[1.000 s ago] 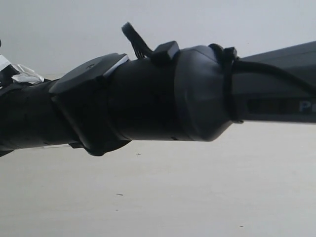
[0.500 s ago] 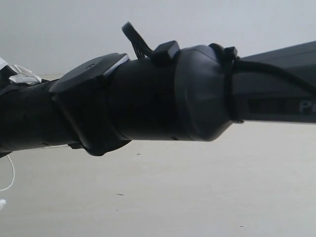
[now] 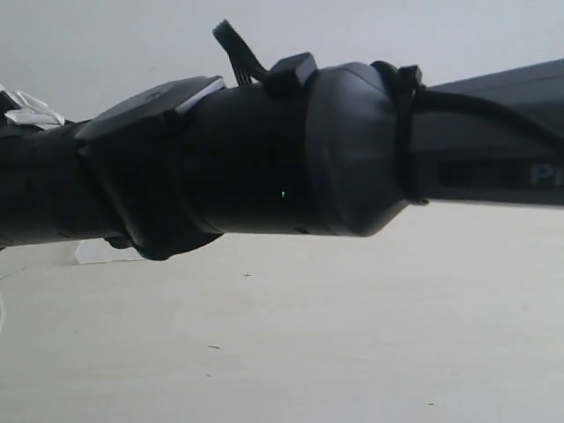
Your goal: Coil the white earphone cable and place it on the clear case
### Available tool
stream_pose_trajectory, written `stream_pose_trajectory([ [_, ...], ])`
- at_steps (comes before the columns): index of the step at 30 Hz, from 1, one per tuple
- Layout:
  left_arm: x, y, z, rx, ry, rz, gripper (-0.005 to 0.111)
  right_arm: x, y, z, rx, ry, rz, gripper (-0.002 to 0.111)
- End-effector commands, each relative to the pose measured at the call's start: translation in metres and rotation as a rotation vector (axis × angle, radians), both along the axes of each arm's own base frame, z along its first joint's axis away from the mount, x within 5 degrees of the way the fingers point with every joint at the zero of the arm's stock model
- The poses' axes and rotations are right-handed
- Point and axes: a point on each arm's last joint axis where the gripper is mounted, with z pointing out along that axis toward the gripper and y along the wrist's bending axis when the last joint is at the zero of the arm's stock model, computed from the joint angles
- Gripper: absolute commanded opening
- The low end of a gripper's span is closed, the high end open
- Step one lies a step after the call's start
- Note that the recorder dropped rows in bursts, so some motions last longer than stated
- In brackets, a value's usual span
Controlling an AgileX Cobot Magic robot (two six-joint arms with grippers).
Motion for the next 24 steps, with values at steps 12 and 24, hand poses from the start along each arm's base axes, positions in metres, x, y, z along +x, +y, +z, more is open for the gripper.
stream_pose_trajectory([
  [12, 0.001, -0.002, 0.001, -0.015, -0.022, -0.019, 0.000, -0.001, 0.016, -0.009, 0.029, 0.098, 0.041, 0.103],
  [24, 0.002, -0.003, 0.002, -0.019, -0.031, -0.023, 0.000, 0.001, 0.020, 0.001, 0.077, 0.122, 0.034, 0.082],
])
